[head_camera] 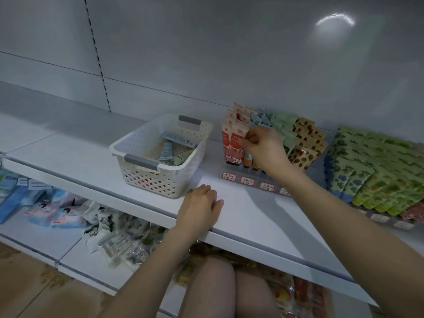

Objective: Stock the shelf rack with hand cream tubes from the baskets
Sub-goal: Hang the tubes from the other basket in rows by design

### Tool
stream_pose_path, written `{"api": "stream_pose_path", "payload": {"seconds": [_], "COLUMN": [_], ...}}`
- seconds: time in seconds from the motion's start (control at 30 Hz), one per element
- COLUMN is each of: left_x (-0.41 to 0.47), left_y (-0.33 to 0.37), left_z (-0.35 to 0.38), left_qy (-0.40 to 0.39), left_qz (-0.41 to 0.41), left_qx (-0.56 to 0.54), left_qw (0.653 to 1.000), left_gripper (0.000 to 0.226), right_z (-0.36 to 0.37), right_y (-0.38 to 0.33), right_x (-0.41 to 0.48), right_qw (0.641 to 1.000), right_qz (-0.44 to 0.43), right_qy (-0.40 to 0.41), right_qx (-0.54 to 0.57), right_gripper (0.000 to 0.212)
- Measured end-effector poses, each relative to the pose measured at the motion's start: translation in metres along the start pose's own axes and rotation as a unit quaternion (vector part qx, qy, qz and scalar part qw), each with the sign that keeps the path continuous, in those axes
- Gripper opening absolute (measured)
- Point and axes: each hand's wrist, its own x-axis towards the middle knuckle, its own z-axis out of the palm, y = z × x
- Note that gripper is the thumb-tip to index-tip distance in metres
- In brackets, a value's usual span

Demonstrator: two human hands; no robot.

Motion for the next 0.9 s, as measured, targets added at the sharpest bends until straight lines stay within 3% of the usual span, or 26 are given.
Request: {"api": "stream_pose_path", "payload": {"seconds": [0.43, 0.9], "left_x": [0.0, -0.001], "left_y": [-0.004, -0.004], "left_z": [0.007, 0.01], "left_qy": [0.044, 0.057], "left_qz": [0.017, 0.014], "left_qx": [0.005, 0.014], "left_qw": [0.999, 0.998], "left_gripper": [0.024, 0.024], "right_z": [0.033, 0.031], "right_y": [0.008, 0.007], "right_x": [0.018, 0.018], "right_qw": [0.996, 0.994], "right_qz": [0.041, 0.067], "right_qy": [-0.063, -0.064], "right_qx": [-0.04, -0.052], "right_gripper": [0.013, 0.023]}}
